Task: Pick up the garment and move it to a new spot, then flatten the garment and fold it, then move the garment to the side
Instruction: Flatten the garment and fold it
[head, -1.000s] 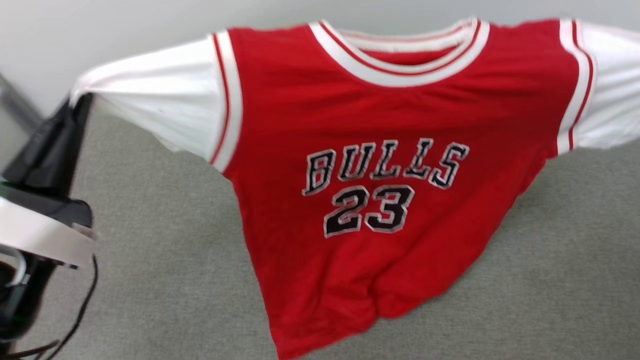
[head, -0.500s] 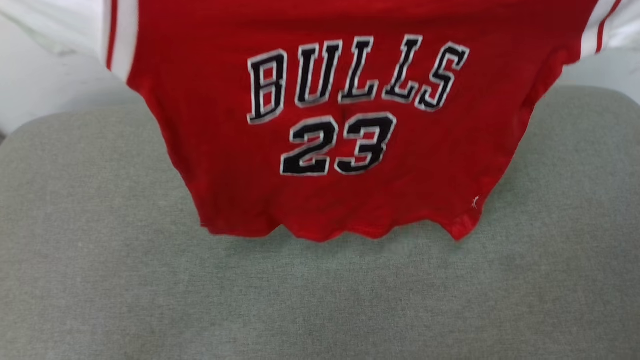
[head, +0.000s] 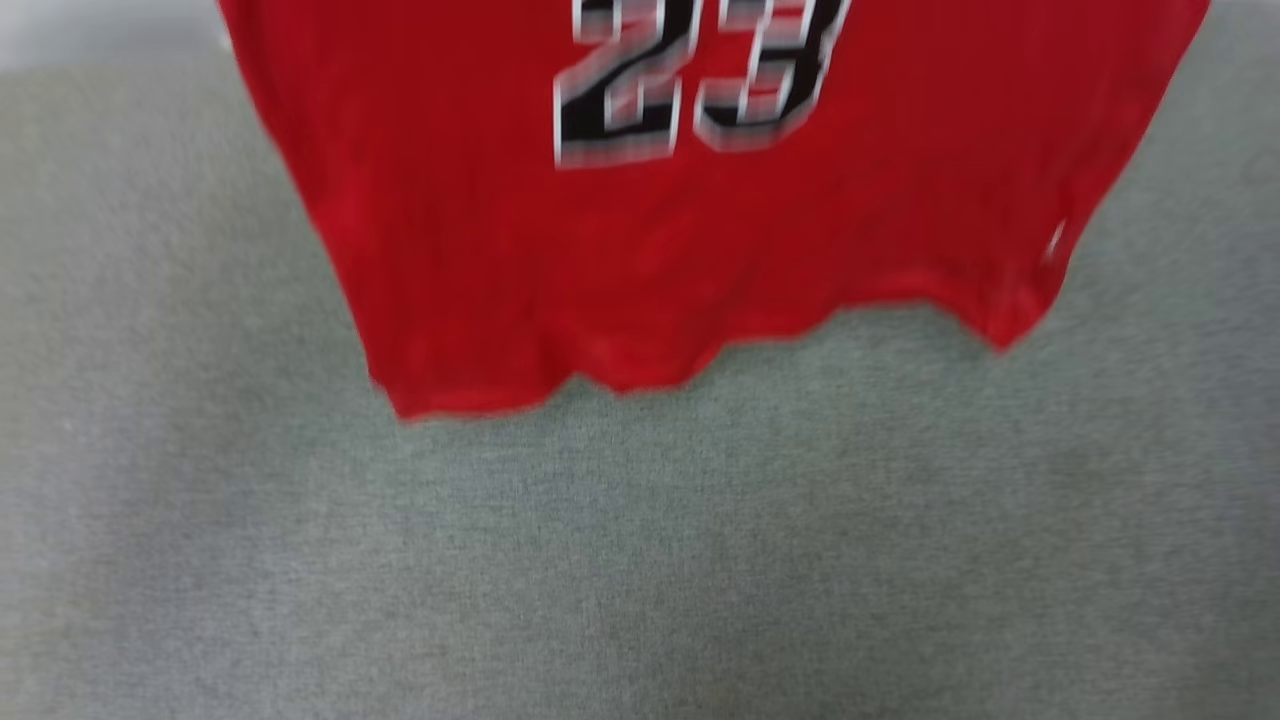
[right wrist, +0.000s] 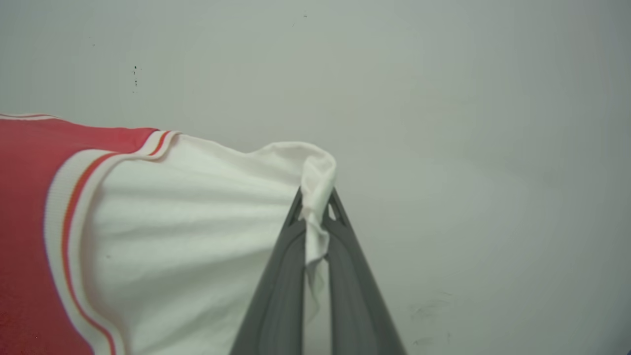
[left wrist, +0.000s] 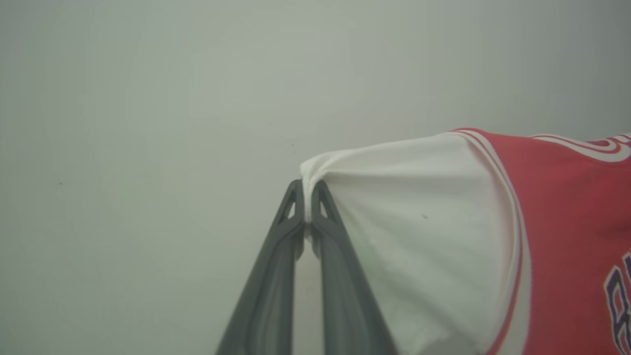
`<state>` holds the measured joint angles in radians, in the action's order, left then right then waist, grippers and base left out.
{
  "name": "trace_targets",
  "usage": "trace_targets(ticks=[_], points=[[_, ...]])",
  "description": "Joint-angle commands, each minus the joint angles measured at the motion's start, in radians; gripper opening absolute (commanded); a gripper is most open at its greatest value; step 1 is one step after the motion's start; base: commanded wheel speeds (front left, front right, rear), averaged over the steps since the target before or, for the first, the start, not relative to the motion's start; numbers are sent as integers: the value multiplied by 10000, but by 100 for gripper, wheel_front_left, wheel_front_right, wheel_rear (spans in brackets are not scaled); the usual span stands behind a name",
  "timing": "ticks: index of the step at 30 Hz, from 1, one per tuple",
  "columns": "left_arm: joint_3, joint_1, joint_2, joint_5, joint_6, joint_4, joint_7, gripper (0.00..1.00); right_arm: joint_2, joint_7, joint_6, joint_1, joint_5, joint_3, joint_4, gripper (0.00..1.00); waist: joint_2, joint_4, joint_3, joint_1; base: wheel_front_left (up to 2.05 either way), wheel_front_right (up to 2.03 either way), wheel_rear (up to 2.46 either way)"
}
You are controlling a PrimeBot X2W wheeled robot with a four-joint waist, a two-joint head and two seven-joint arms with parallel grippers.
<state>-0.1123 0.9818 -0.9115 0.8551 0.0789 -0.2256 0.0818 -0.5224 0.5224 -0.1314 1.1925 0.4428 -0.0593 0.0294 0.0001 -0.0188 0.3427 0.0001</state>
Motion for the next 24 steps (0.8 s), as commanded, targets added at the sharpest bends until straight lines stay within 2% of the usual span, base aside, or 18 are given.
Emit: trace_targets(ticks=[1, 6, 13, 18, 24], points=[[-65, 237, 89, -53, -20, 142, -38, 0, 88, -95, 14, 178, -93, 7, 119, 0, -1, 142, 859, -1, 0, 0, 0], [-970, 2990, 924, -511, -482, 2071, -27, 0, 395, -516, 14, 2096, -783, 49, 1305, 0, -1, 325, 1905, -1, 0, 0, 0], [-1594, 5939, 1994, -1212, -1029, 4817, -833, 0, 1098, -2025, 14, 4227, -1847, -126, 3288, 0, -1, 454, 2862, -1, 0, 0, 0], [-1815, 6946, 2484, -1478, -1391, 6447, -1636, 0, 1479, -3102, 14, 4912, -2255, -157, 4503, 0, -1, 530, 3254, -1, 0, 0, 0], [-2212, 6594, 2972, -1429, -1760, 7876, -2373, 0, 1679, -3805, 14, 4477, -2376, 37, 5681, 0, -1, 640, 3350, -1, 0, 0, 0]])
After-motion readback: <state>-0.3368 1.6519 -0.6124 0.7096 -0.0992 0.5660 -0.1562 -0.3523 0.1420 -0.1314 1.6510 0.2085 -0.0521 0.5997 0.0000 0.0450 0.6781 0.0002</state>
